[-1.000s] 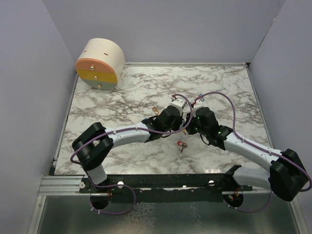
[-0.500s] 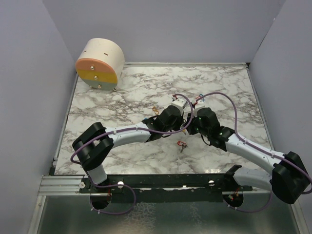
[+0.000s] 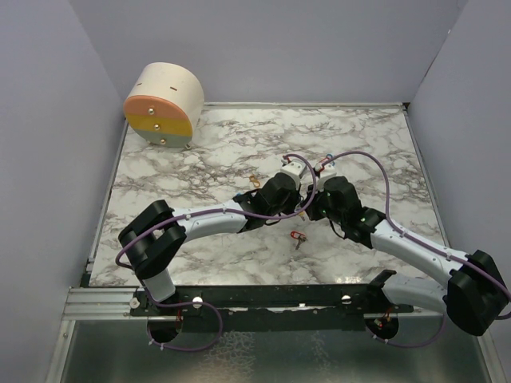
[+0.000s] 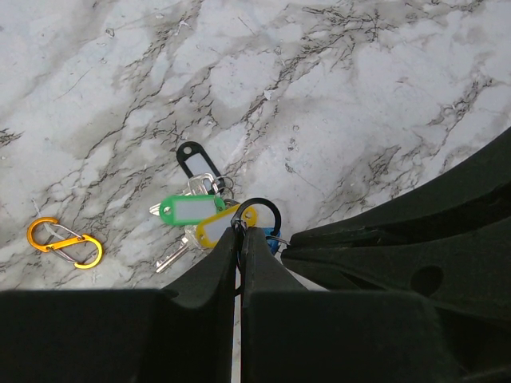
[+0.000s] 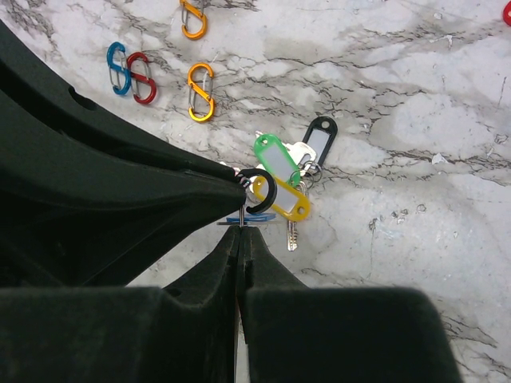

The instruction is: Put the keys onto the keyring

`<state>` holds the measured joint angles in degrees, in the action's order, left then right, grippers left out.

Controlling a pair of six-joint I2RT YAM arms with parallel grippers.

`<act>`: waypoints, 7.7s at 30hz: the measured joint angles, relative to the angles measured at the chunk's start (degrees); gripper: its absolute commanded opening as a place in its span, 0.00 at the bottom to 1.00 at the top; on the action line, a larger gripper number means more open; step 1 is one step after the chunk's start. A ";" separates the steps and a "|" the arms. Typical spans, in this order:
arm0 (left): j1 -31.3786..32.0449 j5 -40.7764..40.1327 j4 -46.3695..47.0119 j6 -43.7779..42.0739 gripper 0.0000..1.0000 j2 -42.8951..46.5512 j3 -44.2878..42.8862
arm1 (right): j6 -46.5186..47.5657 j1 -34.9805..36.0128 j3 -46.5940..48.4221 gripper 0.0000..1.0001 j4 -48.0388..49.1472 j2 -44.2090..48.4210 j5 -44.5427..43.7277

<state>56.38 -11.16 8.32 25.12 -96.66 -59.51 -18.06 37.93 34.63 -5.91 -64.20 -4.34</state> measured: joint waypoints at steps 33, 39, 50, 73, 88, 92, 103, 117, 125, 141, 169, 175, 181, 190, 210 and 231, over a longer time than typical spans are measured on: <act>0.02 0.68 0.04 -0.02 0.00 0.00 0.02 | -0.28 0.00 0.00 0.01 -0.13 0.79 -5.29; 0.13 1.16 0.17 -0.13 0.01 0.02 0.09 | -0.31 0.00 0.00 0.01 -0.55 1.33 -6.05; 0.37 1.38 0.81 -0.13 0.43 0.96 0.92 | -0.76 0.26 0.00 0.01 -1.09 2.03 -7.19; 0.35 -9.03 -0.22 1.09 0.99 11.26 9.14 | -2.71 0.26 2.27 0.01 -4.09 -1.18 -15.65; -0.22 -11.67 0.31 1.57 0.99 18.78 14.34 | -2.38 -11.30 14.01 0.01 -4.31 -14.12 -17.42; -0.70 -11.82 0.55 1.57 0.99 18.86 14.73 | -1.64 -15.56 15.23 0.01 -4.09 -17.97 -16.22; -1.14 -11.82 0.63 1.57 0.99 18.78 14.75 | -1.14 -21.51 16.65 0.01 -3.67 -23.28 -11.58; -1.46 -11.85 0.55 1.99 0.99 17.66 14.75 | -1.53 -22.67 17.33 0.45 -5.40 -23.37 -10.64; -2.01 -12.17 0.55 1.99 0.99 17.66 14.75 | -1.53 -18.38 11.32 0.51 -6.47 -10.62 -6.14; -2.27 -12.46 0.00 2.19 0.99 17.66 14.75 | -4.17 1.75 7.89 0.48 -17.92 -7.80 -5.29; -2.29 -13.40 -0.33 2.19 0.99 17.66 14.75 | -10.21 10.01 6.67 0.31 -24.09 -13.25 -6.97; -2.32 -13.44 -0.33 2.16 0.99 17.66 14.75 | -10.21 10.01 6.67 0.30 -24.09 -13.99 -7.02; -2.40 -13.53 -0.31 2.16 0.99 17.66 14.75 | -10.23 10.01 6.67 0.24 -24.09 -14.56 -7.26; -2.64 -13.53 -0.31 2.16 0.99 17.66 15.06 | -10.27 10.01 6.67 0.16 -24.11 -15.17 -8.02; -2.80 -13.53 -0.31 2.16 0.99 17.66 15.52 | -10.69 10.01 6.67 0.39 -24.15 -15.12 -8.46; -3.19 -13.53 -0.31 2.16 0.99 18.34 16.35 | -11.23 10.01 7.30 0.20 -24.55 -17.66 -9.03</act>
<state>53.19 -24.69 8.01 27.29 -78.32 -43.16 -29.30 47.94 41.93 -30.46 -81.87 -13.37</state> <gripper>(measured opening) 0.991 0.234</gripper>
